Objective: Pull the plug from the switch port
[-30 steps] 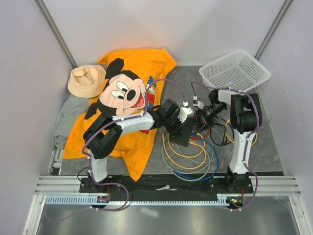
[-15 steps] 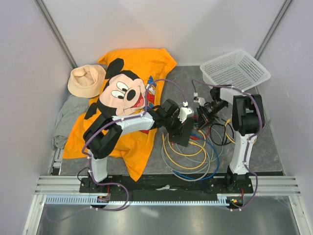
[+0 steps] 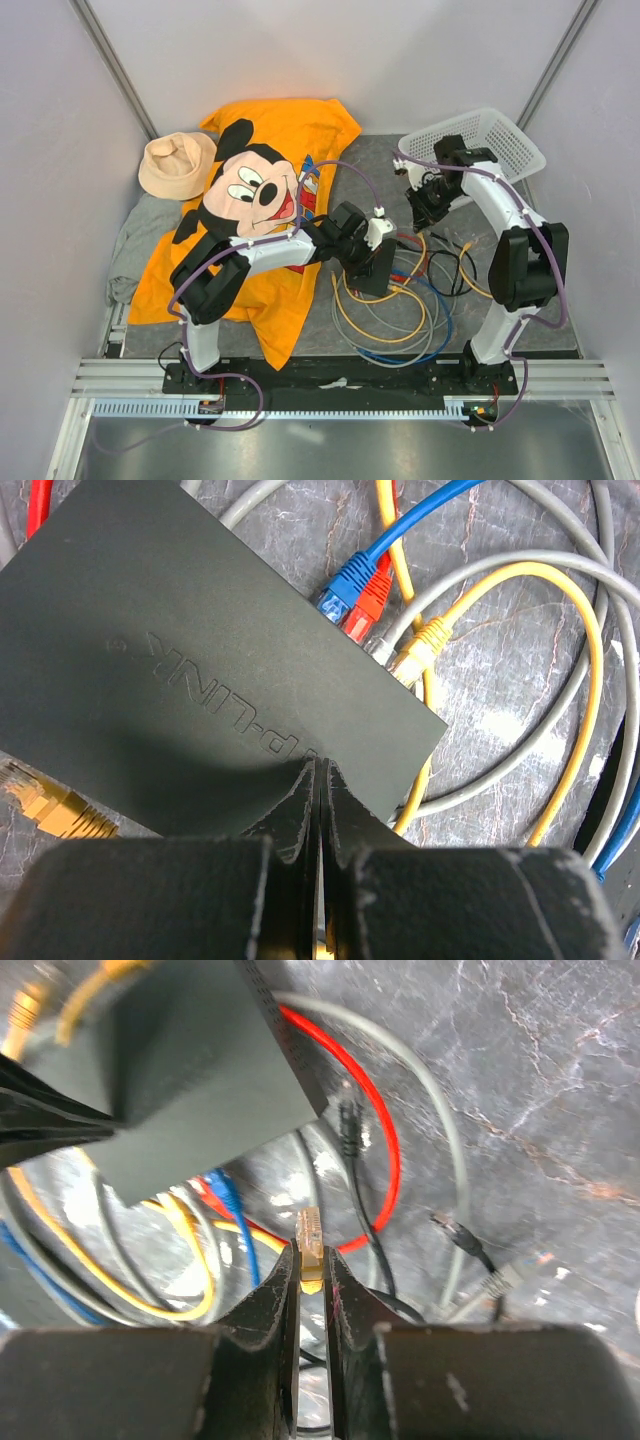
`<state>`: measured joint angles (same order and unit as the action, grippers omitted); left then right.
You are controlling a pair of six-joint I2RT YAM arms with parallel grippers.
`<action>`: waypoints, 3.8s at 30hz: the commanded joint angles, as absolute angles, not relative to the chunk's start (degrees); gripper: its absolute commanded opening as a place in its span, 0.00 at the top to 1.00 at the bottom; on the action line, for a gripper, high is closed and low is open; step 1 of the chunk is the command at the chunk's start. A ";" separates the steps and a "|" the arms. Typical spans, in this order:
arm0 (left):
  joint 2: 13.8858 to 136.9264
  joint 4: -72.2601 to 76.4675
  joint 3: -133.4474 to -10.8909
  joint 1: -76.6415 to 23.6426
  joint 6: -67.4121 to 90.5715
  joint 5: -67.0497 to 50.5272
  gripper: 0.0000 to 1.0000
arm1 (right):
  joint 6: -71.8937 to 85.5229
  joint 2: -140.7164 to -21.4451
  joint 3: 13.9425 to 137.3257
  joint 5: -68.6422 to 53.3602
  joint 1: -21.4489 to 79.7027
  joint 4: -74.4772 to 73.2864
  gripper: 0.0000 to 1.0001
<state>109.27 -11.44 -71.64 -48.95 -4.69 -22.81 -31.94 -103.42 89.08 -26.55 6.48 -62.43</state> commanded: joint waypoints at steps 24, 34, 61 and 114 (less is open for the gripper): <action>100.46 -16.70 -71.63 -41.31 8.26 -10.02 0.53 | -31.12 -100.99 92.11 -15.29 9.76 -59.95 0.39; 103.88 -16.08 -72.68 -41.31 8.17 -10.98 0.45 | -28.57 -94.75 81.60 -23.29 9.93 -57.58 0.31; 114.26 -10.98 -75.76 -37.97 12.66 -34.37 0.61 | -25.93 -94.66 73.65 -26.98 9.93 -55.02 0.30; 97.83 -19.78 -66.36 -42.52 -15.09 -34.98 0.90 | -6.15 -117.07 89.55 -38.23 12.23 -46.05 0.39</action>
